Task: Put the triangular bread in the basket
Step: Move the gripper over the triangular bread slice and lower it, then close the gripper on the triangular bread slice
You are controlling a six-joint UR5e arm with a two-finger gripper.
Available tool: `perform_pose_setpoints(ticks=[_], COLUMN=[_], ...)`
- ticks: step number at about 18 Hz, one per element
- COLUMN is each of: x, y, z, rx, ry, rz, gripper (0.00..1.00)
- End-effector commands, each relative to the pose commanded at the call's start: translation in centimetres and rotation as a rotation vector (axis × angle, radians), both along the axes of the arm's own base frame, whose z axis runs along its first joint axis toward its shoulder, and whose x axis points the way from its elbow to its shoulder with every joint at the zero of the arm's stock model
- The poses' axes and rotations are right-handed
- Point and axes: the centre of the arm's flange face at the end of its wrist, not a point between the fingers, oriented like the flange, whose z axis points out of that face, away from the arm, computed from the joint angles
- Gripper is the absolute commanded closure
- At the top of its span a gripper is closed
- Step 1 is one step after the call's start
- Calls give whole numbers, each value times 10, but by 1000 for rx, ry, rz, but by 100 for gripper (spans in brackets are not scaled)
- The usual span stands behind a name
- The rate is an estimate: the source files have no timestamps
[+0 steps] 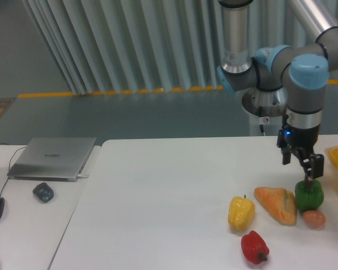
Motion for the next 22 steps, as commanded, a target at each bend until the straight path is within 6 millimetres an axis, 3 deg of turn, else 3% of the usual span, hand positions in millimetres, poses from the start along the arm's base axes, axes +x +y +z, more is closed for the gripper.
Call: perform_pose_setpoints(ticks=[5, 9, 12, 16, 22], x=[3, 27, 40, 42, 35], y=[3, 21, 31, 48, 53], z=[2, -8, -26, -51, -80], rx=[11, -4, -30, -83, -130], ry=[-23, -39, -62, -60, -81], rz=[127, 154, 168, 142, 145], gripper=[0, 0, 0, 0, 0])
